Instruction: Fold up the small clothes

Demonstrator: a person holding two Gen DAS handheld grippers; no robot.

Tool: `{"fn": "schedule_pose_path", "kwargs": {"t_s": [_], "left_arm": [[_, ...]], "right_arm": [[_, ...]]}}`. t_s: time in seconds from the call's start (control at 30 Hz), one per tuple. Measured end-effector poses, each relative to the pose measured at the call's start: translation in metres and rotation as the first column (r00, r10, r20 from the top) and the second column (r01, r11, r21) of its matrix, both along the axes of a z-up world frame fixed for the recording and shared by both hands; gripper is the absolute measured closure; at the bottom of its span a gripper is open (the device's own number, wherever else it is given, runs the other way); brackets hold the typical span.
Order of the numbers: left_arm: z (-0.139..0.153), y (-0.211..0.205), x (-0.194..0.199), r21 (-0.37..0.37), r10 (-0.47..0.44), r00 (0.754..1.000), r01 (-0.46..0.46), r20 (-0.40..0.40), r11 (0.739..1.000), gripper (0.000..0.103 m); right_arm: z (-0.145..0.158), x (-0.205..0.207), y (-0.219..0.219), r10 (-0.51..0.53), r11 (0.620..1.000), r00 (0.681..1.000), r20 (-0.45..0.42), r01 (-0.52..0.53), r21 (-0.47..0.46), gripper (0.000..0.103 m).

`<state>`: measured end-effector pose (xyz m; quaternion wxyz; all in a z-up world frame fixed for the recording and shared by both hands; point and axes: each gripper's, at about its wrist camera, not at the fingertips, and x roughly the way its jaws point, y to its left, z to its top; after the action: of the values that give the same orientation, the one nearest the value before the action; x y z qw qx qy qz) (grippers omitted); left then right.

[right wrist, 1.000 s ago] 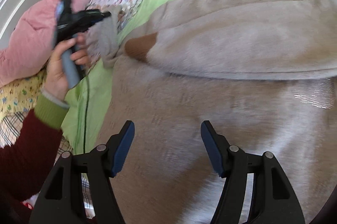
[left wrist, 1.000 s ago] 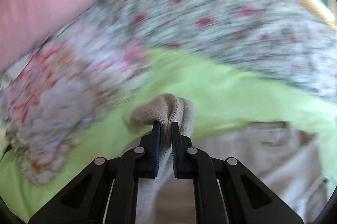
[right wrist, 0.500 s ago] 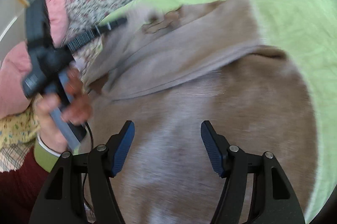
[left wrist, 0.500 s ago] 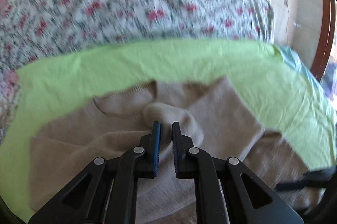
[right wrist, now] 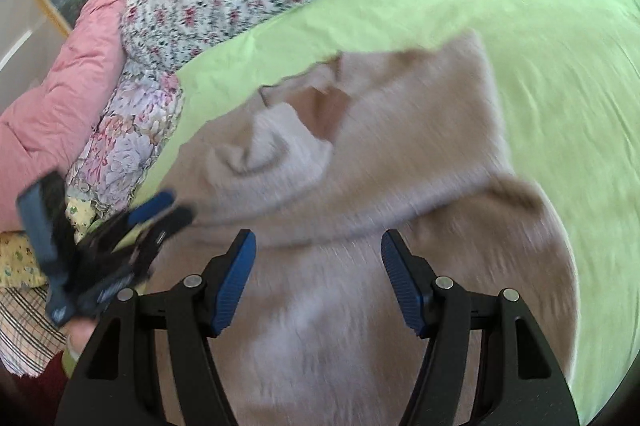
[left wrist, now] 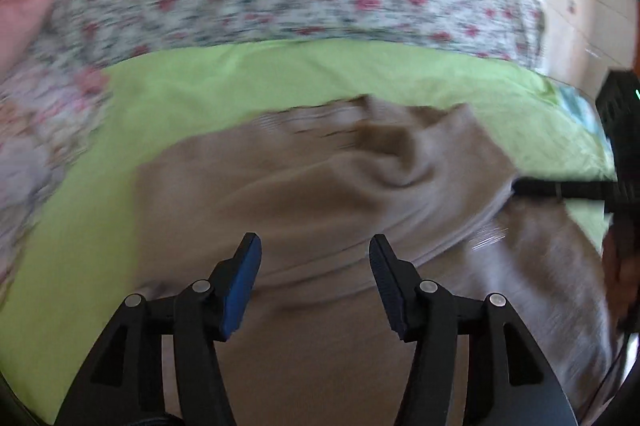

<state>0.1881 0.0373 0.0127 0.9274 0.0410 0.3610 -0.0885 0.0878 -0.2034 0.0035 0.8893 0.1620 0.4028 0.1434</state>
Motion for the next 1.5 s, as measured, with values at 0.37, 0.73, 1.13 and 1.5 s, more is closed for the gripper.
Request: {"fn": "schedule_pose_path", "kwargs": {"t_s": [0.37, 0.73, 1.13, 1.5], "left_arm": [[-0.041, 0.086, 0.014, 0.138, 0.257, 0.962, -0.244, -0.088, 0.960, 0.046], [-0.045, 0.087, 0.052, 0.063, 0.351, 0.931, -0.346, -0.102, 0.936, 0.082], [-0.044, 0.078, 0.034, 0.098, 0.392, 0.917, -0.385, -0.068, 0.918, 0.076], [-0.042, 0.079, 0.026, 0.111, 0.321, 0.938, -0.308, -0.128, 0.945, 0.065]], "right_arm": [[-0.026, 0.117, -0.002, -0.034, 0.999, 0.995, -0.093, 0.036, 0.014, 0.063], [-0.015, 0.123, 0.022, 0.016, 0.999, 1.000, -0.023, -0.016, -0.031, 0.094], [-0.016, 0.053, -0.067, -0.236, 0.971, 0.971, 0.026, 0.237, -0.029, 0.094], [-0.023, 0.050, -0.060, -0.229, 0.962, 0.972, -0.056, 0.217, -0.167, 0.083]]}}
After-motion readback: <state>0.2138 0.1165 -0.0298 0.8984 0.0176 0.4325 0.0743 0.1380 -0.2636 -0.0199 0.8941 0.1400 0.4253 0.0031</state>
